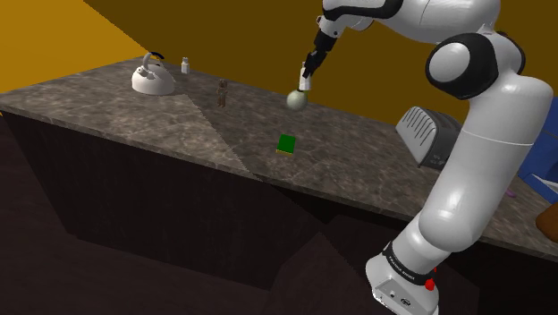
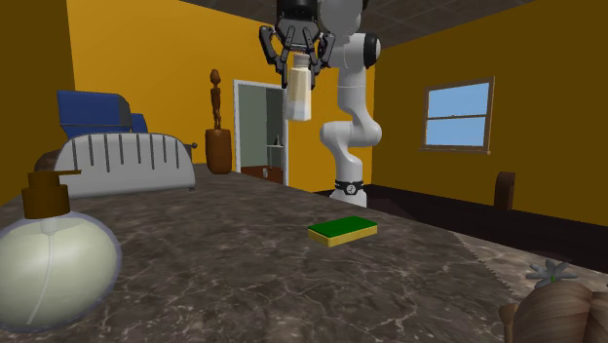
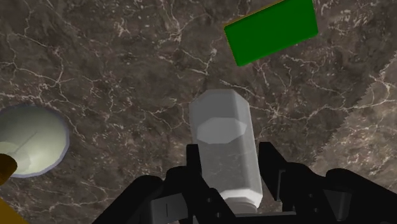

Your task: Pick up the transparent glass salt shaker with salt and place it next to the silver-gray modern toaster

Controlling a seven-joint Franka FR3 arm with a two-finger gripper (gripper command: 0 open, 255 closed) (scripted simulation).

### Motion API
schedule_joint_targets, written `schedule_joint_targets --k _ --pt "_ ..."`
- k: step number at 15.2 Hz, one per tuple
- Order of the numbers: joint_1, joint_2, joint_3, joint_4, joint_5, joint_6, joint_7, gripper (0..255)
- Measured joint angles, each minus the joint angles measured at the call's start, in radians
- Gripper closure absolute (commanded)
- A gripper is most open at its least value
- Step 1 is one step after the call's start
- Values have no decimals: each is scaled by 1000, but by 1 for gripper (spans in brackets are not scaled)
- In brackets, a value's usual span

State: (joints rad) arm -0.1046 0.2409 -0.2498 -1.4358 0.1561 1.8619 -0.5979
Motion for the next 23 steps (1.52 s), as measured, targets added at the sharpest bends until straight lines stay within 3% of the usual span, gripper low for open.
schedule_joint_targets --k 10,18,23 --pt "-15 39 -3 189 8 -151 9 255" --pt "-51 -180 -43 -95 -26 -90 -87 255" --pt "-90 -293 -83 -215 -47 -86 -167 255"
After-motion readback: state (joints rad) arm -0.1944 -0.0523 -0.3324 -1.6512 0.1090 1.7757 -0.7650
